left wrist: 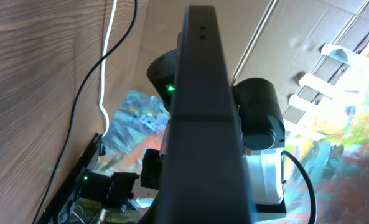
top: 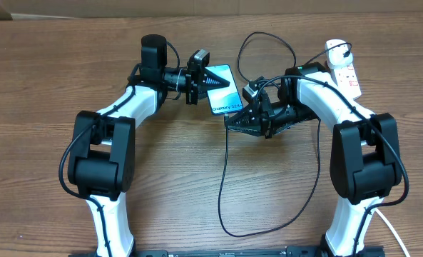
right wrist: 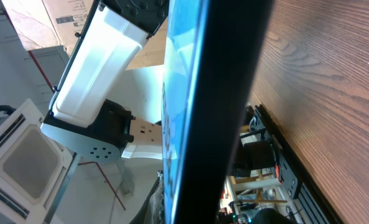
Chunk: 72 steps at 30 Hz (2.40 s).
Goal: Plug charger to phone and switch on socket
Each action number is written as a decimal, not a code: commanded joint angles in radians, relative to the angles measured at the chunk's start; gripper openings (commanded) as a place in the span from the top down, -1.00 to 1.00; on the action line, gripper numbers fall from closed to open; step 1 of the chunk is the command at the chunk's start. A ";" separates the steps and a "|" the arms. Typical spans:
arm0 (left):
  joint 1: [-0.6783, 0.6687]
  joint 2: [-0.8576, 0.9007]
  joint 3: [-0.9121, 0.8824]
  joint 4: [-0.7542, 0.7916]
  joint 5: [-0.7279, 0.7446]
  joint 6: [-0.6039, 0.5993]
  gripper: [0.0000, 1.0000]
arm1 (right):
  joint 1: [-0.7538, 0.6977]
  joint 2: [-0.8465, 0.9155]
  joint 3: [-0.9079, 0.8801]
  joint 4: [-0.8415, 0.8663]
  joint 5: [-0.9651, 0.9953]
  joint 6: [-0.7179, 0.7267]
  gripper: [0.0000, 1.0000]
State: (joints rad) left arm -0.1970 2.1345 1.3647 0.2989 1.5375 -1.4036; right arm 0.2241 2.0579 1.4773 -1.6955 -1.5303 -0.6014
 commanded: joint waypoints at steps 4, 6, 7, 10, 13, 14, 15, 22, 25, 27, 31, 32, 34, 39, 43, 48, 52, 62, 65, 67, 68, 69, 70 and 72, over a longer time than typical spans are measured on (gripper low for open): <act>-0.007 -0.001 0.013 0.000 0.031 0.019 0.92 | 0.003 -0.037 0.024 0.000 -0.039 0.003 0.93; -0.006 -0.001 0.013 0.000 0.038 0.019 0.91 | 0.003 -0.037 0.024 0.000 -0.039 0.003 0.93; -0.006 -0.001 0.013 0.000 0.041 0.019 0.92 | 0.003 -0.037 0.024 0.000 -0.039 0.003 0.93; -0.006 -0.001 0.013 0.000 0.042 0.019 0.92 | 0.003 -0.037 0.024 0.000 -0.039 0.003 0.93; -0.005 -0.001 0.013 0.000 0.043 0.019 0.92 | 0.001 -0.037 0.024 0.000 -0.039 0.003 0.93; -0.005 -0.001 0.013 0.000 0.043 0.019 0.92 | 0.000 -0.037 0.024 0.000 -0.039 0.003 0.93; -0.005 -0.001 0.013 -0.003 0.043 0.019 0.92 | -0.003 -0.037 0.024 0.000 -0.039 0.003 0.93; -0.006 -0.001 0.013 -0.006 0.043 0.019 0.92 | -0.012 -0.037 0.024 0.000 -0.039 0.003 0.93; -0.005 -0.001 0.013 -0.006 0.043 0.019 0.92 | -0.012 -0.037 0.024 0.002 -0.039 0.003 0.93; -0.006 -0.001 0.013 -0.006 0.043 0.019 0.92 | -0.012 -0.037 0.024 0.002 -0.039 0.004 0.93; -0.006 -0.001 0.013 -0.006 0.043 0.020 0.92 | -0.012 -0.037 0.024 0.000 -0.039 0.004 0.93; -0.006 -0.001 0.013 -0.006 0.043 0.021 0.92 | -0.013 -0.037 0.024 0.000 -0.039 0.007 0.93; -0.006 -0.001 0.013 -0.006 0.043 0.021 0.92 | -0.013 -0.037 0.024 0.000 -0.039 0.007 0.93; -0.006 -0.001 0.013 -0.006 0.043 0.020 0.92 | -0.013 -0.037 0.024 0.001 -0.039 0.007 0.93; -0.006 -0.001 0.013 -0.006 0.043 0.020 0.92 | -0.013 -0.037 0.024 0.004 -0.039 0.007 0.93; -0.006 -0.001 0.013 -0.006 0.043 0.019 0.92 | -0.013 -0.037 0.024 0.015 -0.039 0.006 0.93; -0.006 -0.001 0.013 -0.006 0.043 0.020 0.92 | -0.013 -0.037 0.024 0.035 -0.039 0.007 0.93; -0.005 -0.001 0.013 -0.006 0.043 0.028 0.92 | -0.012 -0.037 0.024 0.043 -0.039 0.029 0.93; -0.005 -0.001 0.013 -0.006 0.043 0.031 0.92 | -0.012 -0.037 0.024 0.040 -0.038 0.030 0.93; -0.005 -0.001 0.013 -0.006 0.043 0.032 0.92 | -0.012 -0.037 0.024 0.040 -0.038 0.030 0.93; -0.005 -0.001 0.013 -0.006 0.043 0.032 0.92 | -0.012 -0.037 0.024 0.040 -0.034 0.030 0.93; -0.005 -0.001 0.013 -0.006 0.043 0.032 0.92 | -0.012 -0.037 0.024 0.039 -0.030 0.029 0.93; -0.005 -0.001 0.013 -0.006 0.043 0.032 0.92 | -0.012 -0.037 0.024 0.038 -0.022 0.030 0.93; -0.005 -0.001 0.013 -0.006 0.044 0.035 0.92 | -0.012 -0.037 0.024 0.037 -0.004 0.029 0.93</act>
State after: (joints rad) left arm -0.1959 2.1345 1.3647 0.2916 1.5372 -1.3968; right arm 0.2214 2.0579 1.4773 -1.6619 -1.5280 -0.5755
